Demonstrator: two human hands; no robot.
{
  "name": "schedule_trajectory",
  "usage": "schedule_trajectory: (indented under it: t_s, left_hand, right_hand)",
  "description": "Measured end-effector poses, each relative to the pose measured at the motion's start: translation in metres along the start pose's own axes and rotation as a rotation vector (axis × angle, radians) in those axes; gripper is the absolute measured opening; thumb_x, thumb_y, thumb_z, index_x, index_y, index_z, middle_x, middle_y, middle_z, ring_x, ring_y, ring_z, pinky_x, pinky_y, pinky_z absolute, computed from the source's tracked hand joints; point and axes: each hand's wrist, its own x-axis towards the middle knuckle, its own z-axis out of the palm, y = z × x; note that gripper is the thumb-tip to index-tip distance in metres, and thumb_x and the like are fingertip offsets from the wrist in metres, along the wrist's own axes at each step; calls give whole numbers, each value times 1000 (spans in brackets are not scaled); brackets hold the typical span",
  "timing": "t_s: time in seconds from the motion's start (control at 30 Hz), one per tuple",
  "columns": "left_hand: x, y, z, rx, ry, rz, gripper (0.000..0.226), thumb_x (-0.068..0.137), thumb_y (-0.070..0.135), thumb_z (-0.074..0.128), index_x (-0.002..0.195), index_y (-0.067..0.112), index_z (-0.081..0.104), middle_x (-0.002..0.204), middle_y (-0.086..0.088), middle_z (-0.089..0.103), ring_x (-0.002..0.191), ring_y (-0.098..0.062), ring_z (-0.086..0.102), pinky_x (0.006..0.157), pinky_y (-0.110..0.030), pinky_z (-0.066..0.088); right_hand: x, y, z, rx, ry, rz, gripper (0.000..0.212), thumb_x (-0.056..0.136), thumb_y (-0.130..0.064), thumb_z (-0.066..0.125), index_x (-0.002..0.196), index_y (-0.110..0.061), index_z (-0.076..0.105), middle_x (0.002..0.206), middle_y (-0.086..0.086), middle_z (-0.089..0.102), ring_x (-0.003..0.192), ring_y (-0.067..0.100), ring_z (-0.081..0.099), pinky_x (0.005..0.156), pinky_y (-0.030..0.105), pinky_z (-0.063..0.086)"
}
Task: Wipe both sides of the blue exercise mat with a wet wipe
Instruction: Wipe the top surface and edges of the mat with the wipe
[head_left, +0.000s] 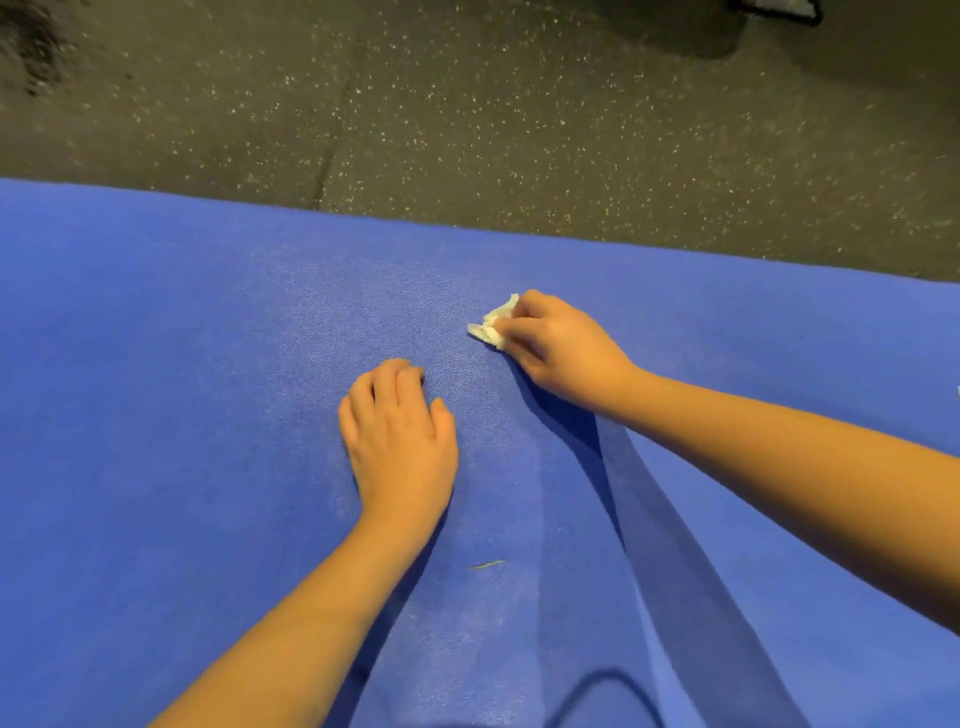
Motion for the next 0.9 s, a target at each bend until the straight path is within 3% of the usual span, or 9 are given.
schedule_trajectory:
  t_s: [0.13,0.2,0.27,0.37,0.47,0.53,0.6,0.73,0.9]
  left_hand:
    - [8,12,17,141,-32,49,50,89,30,36,128,7,56,136,-9,54,128,-37,46,110,-53,30]
    - [5,10,21,161,-33,43,50,91,30,36,131,7,54,138,-8,53,130,-36,43,112,-54,27]
    - [4,11,21,162,-33,40,50,92,31,36,132,7,54,140,-8,52,132,-34,42,113,-54,27]
    - [5,12,22,158,-28,106,49,93,30,35,133,9,54,142,-6,51,134,-30,42,112,-53,27]
    - [5,11,23,139,-24,159,48,94,30,34,131,9,57,142,-5,52,134,-30,43,112,-50,26]
    - [5,10,23,130,-21,149,48,94,30,34,130,9,58,141,-5,53,134,-30,43,112,-49,25]
    - [5,11,23,118,-17,148,47,94,29,34,129,10,58,140,-5,53,133,-30,44,112,-48,24]
    - [5,12,22,105,-8,143,47,93,28,34,129,10,58,140,-5,53,134,-30,43,112,-48,23]
    - [5,12,22,99,-12,137,48,94,28,34,131,10,57,141,-5,52,134,-29,42,113,-47,22]
  right_hand:
    - [37,35,-12,-110,247,490,39,100,-28,45,71,-4,53,85,16,47,82,35,53,61,34,38]
    - [47,31,-12,-42,279,661,30,99,-24,46,86,-3,63,96,18,52,89,35,53,64,34,34]
    - [49,12,-12,40,255,474,28,98,-24,49,104,-4,68,102,21,56,90,35,54,71,34,35]
    - [43,12,-13,-4,117,233,32,98,-30,48,99,-4,68,90,17,51,79,35,53,66,38,40]
    - [42,56,-33,-106,211,599,32,100,-26,44,97,-5,68,87,13,39,73,29,39,64,31,31]
    - [30,73,-40,-73,254,848,27,97,-13,45,71,-9,53,88,11,35,74,27,35,62,31,25]
    - [22,64,-31,-83,276,753,32,97,-11,42,71,6,52,87,12,35,72,28,36,62,32,23]
    - [0,58,-27,-89,155,341,37,99,-26,47,69,-5,54,78,11,41,70,34,48,57,35,36]
    - [-2,92,-47,-152,258,768,44,98,-20,44,55,-8,45,78,16,40,66,30,36,53,31,28]
